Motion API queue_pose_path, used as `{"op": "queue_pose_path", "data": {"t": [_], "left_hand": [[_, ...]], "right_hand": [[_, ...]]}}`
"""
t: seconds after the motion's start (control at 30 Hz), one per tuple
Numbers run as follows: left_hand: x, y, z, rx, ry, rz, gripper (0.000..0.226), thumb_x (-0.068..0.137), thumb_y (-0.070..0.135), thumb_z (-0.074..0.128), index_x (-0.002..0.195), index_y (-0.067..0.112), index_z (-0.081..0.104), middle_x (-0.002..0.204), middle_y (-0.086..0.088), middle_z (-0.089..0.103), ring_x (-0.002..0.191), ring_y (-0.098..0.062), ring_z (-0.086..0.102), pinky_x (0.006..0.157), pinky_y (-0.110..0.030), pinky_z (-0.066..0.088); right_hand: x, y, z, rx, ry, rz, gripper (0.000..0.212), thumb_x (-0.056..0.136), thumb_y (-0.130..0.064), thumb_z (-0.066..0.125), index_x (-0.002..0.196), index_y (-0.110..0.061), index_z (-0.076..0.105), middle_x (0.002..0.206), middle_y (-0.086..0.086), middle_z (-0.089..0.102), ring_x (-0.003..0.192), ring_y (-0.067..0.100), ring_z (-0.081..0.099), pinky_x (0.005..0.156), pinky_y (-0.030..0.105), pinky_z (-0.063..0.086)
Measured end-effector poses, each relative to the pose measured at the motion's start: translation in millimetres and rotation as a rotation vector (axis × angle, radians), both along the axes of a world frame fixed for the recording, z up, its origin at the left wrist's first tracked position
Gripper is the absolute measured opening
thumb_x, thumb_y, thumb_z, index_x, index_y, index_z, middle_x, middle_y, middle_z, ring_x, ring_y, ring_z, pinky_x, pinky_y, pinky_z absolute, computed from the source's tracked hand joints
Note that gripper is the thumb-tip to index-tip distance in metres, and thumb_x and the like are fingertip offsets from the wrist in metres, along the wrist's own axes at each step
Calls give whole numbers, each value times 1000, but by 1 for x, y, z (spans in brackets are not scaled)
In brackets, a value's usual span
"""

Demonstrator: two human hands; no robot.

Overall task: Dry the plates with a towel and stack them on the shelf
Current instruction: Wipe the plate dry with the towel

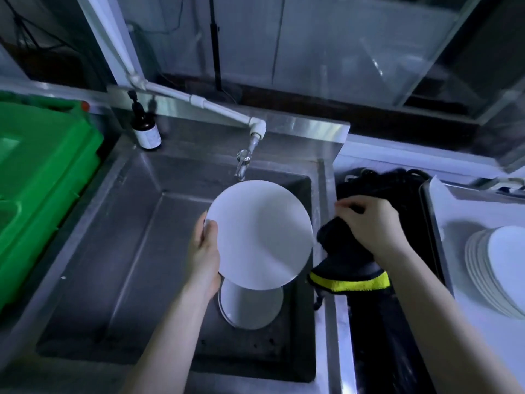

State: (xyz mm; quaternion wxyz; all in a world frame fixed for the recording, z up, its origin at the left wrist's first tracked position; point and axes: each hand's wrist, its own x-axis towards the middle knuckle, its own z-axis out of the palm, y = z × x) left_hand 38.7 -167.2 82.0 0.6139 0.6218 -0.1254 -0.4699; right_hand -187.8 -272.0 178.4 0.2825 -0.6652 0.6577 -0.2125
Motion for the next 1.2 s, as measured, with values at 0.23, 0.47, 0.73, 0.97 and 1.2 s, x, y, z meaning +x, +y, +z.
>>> {"op": "queue_pose_path", "data": {"t": [0.23, 0.47, 0.73, 0.97, 1.2], "left_hand": [[-46, 3, 55, -105, -11, 42, 33, 91, 42, 43, 116, 51, 63, 104, 15, 74, 90, -16, 73, 64, -42, 56], [-55, -7, 89, -213, -51, 186, 27, 103, 17, 42, 103, 27, 67, 95, 6, 65, 96, -17, 58, 87, -33, 47], [-59, -4, 115, -360, 135, 129, 29, 107, 23, 38, 121, 20, 64, 112, -6, 75, 103, -18, 70, 98, -41, 51], [-67, -3, 128, -358, 40, 56, 33, 108, 27, 39, 131, 32, 63, 129, 3, 69, 120, -16, 63, 104, -42, 49], [-30, -8, 137, -395, -40, 235, 37, 107, 26, 36, 125, 46, 61, 112, 19, 73, 100, -5, 70, 72, -31, 58]], "right_hand": [[29, 26, 94, -702, -118, 175, 25, 88, -23, 66, 112, -16, 66, 94, 5, 71, 85, 26, 64, 74, 32, 45], [19, 56, 45, -276, 92, 851, 46, 97, -41, 54, 140, -24, 53, 148, -3, 48, 140, 12, 38, 117, 42, 25], [17, 57, 34, -574, 166, 973, 51, 94, -36, 53, 144, -31, 47, 145, -17, 48, 148, 14, 22, 118, 42, 19], [52, 1, 64, -648, 305, 775, 51, 99, -45, 46, 148, -35, 39, 155, -16, 34, 148, 10, 22, 113, 41, 24], [10, 26, 47, -660, 345, 766, 42, 95, -41, 52, 135, -31, 57, 143, -12, 51, 135, 20, 47, 96, 41, 46]]}}
